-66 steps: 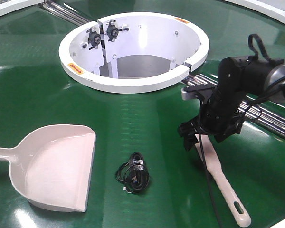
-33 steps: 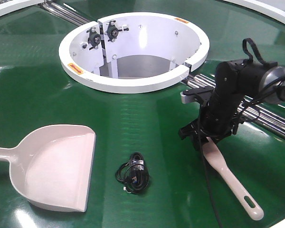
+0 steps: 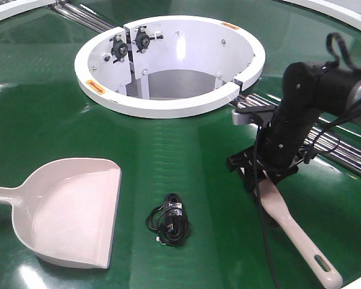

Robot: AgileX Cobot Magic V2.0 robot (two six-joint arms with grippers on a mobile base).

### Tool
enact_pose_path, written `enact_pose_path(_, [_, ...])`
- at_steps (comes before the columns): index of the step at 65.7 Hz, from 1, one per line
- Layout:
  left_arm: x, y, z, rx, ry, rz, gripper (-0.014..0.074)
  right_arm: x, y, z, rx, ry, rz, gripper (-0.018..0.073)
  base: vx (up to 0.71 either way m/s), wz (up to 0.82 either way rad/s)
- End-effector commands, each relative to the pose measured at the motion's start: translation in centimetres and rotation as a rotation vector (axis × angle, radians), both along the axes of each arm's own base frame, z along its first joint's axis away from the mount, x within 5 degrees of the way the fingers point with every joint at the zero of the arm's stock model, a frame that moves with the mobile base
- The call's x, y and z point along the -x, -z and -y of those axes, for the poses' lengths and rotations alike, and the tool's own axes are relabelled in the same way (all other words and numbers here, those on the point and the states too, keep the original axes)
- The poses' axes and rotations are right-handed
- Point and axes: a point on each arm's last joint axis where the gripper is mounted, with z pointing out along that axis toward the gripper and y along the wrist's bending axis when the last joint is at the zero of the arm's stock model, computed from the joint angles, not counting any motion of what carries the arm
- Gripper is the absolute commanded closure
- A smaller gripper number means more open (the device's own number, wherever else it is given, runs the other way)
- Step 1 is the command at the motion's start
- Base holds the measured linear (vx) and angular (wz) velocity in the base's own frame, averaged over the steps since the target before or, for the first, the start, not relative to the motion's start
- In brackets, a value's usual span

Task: Clean and inspect green conveyor with broom and dustpan
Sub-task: 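Lower the right gripper onto the pink brush handle and grasp it, then reach the left gripper toward the pink dustpan handle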

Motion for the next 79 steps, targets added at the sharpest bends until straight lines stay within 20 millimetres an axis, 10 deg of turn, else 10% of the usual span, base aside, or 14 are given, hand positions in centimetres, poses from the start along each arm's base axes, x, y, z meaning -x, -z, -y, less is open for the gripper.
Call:
enact_pose_path(1, [0.0, -1.6, 0.1, 0.009, 0.005, 0.097, 0.0002, 1.0, -3.6, 0.3, -0.032, -0.001, 0.052, 0.0564, 0.00, 0.00])
enact_pose_path(55, [-0.1, -1.8, 0.1, -0.154, 0.067, 0.120, 0.0002, 1.4, -5.1, 2.9, -0.126, 0.118, 0.026, 0.0564, 0.00, 0.00])
enact_pose_path(79, [-0.3, -2.3, 0.1, -0.748, 0.285, 0.194, 0.0002, 1.4, -5.1, 2.9, -0.126, 0.118, 0.026, 0.0564, 0.00, 0.00])
